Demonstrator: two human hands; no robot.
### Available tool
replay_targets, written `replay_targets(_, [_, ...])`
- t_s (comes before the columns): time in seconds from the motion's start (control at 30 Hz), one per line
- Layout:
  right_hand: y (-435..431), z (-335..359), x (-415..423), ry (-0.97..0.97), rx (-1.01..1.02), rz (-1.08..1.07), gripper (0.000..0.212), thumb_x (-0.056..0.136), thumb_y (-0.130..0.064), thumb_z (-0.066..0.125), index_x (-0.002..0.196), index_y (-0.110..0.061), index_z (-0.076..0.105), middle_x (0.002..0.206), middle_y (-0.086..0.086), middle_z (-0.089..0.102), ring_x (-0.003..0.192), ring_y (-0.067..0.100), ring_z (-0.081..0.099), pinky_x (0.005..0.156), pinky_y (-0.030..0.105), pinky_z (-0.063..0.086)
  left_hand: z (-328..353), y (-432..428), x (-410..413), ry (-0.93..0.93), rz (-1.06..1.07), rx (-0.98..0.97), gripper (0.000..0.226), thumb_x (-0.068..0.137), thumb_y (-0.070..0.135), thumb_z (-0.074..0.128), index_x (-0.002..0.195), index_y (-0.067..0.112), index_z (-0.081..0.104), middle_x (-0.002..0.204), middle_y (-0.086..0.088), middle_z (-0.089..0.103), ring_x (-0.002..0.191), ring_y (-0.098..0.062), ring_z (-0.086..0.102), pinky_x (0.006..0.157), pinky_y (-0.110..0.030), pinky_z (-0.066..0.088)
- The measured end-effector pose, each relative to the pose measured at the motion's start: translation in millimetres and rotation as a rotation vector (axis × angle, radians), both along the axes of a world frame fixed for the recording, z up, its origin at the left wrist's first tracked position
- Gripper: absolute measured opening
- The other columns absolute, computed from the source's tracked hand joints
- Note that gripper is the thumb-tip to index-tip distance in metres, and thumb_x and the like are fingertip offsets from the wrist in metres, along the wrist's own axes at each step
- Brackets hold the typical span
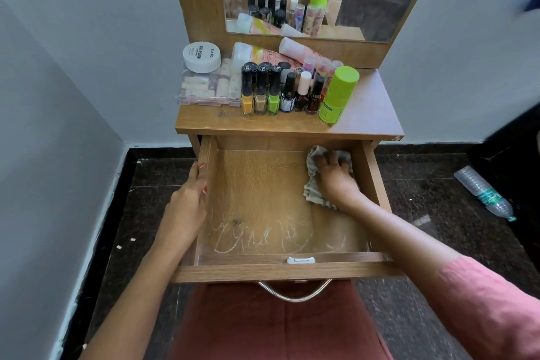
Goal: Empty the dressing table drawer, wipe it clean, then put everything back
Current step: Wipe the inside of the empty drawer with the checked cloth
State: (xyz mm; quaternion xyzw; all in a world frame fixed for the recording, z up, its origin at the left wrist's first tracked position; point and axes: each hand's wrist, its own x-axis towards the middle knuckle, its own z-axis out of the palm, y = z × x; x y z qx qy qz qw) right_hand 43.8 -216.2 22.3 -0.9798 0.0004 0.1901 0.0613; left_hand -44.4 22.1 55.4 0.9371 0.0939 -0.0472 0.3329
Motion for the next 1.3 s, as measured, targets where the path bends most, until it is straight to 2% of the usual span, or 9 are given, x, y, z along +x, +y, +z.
replay_targets(0.17, [12, -7, 6, -0.025, -0.066, -0.045, 0.051, 0.097, -0.005, 0.028, 0.146, -0.015, 0.016, 0.153, 0.019, 0.007, 0.139, 0.045, 0.008, 0.105, 0.055, 0.032, 0, 2, 1, 0.002, -0.01, 0.004, 0.05, 0.095, 0.001, 0.035, 0.143, 0.014, 0.027, 0.154, -0.002, 0.013, 0.128, -0.03, 0.043, 0.103, -0.043, 0.038])
replay_targets(0.3, [31, -9, 3, -0.031, -0.09, -0.014, 0.053, 0.097, -0.003, 0.027, 0.146, -0.018, 0.015, 0.154, 0.018, 0.007, 0.139, 0.046, 0.009, 0.105, 0.055, 0.034, 0, 2, 1, 0.005, -0.003, -0.003, 0.05, 0.095, -0.001, 0.035, 0.142, 0.014, 0.029, 0.154, -0.002, 0.014, 0.129, -0.029, 0.043, 0.103, -0.043, 0.038])
replay_targets(0.5, [97, -10, -3, -0.029, -0.113, 0.195, 0.057, 0.096, -0.001, 0.029, 0.148, -0.015, 0.009, 0.154, 0.018, 0.002, 0.139, 0.048, 0.004, 0.11, 0.056, 0.026, -1, 3, 1, 0.005, 0.002, -0.011, 0.05, 0.095, -0.001, 0.034, 0.142, 0.015, 0.03, 0.154, 0.001, 0.015, 0.129, -0.029, 0.044, 0.103, -0.046, 0.039])
replay_targets(0.63, [127, -12, -2, -0.117, -0.09, 0.326, 0.051, 0.097, -0.006, 0.032, 0.146, -0.014, 0.018, 0.152, 0.017, 0.014, 0.138, 0.046, 0.015, 0.104, 0.051, 0.038, -2, 5, 1, 0.007, 0.002, -0.04, 0.049, 0.095, 0.001, 0.035, 0.141, 0.017, 0.032, 0.153, 0.001, 0.016, 0.131, -0.028, 0.041, 0.105, -0.046, 0.038])
replay_targets(0.8, [142, -11, -5, -0.149, -0.102, 0.534, 0.045, 0.096, -0.013, 0.038, 0.141, -0.015, 0.033, 0.151, 0.01, 0.02, 0.133, 0.038, 0.031, 0.098, 0.042, 0.041, -1, 4, 2, 0.007, 0.006, -0.056, 0.05, 0.094, 0.0, 0.035, 0.141, 0.016, 0.031, 0.154, 0.0, 0.016, 0.131, -0.03, 0.039, 0.105, -0.049, 0.037])
replay_targets(0.9, [136, -11, -10, -0.165, -0.104, 0.615, 0.047, 0.096, -0.014, 0.039, 0.142, -0.015, 0.031, 0.154, 0.009, 0.017, 0.138, 0.036, 0.024, 0.105, 0.044, 0.035, 0, 4, 2, 0.009, 0.014, -0.056, 0.049, 0.095, 0.003, 0.035, 0.142, 0.016, 0.031, 0.154, 0.001, 0.016, 0.132, -0.029, 0.038, 0.105, -0.048, 0.036])
replay_targets(1.0, [128, -8, -17, -0.156, -0.089, 0.715, 0.05, 0.095, -0.011, 0.04, 0.143, -0.016, 0.029, 0.153, 0.007, 0.018, 0.139, 0.036, 0.022, 0.104, 0.043, 0.037, 0, 4, 2, 0.006, 0.015, -0.07, 0.048, 0.095, 0.004, 0.035, 0.141, 0.016, 0.032, 0.154, 0.001, 0.017, 0.134, -0.027, 0.036, 0.106, -0.046, 0.036])
replay_targets(1.2, [108, -2, -40, -0.133, 0.003, 0.969, 0.046, 0.091, -0.01, 0.047, 0.136, -0.02, 0.045, 0.149, 0.005, 0.032, 0.134, 0.031, 0.034, 0.087, 0.037, 0.049, 0, 4, 2, 0.003, 0.01, -0.065, 0.048, 0.095, 0.004, 0.036, 0.141, 0.015, 0.031, 0.153, 0.002, 0.017, 0.131, -0.028, 0.04, 0.106, -0.044, 0.038])
replay_targets(1.3, [102, 1, -53, -0.254, 0.09, 1.118, 0.047, 0.067, -0.017, 0.077, 0.112, -0.028, 0.066, 0.121, 0.0, 0.063, 0.112, 0.024, 0.06, 0.058, 0.023, 0.054, 0, 4, 3, 0.017, 0.015, -0.052, 0.048, 0.095, 0.003, 0.035, 0.141, 0.015, 0.031, 0.153, 0.003, 0.016, 0.131, -0.028, 0.041, 0.105, -0.046, 0.038])
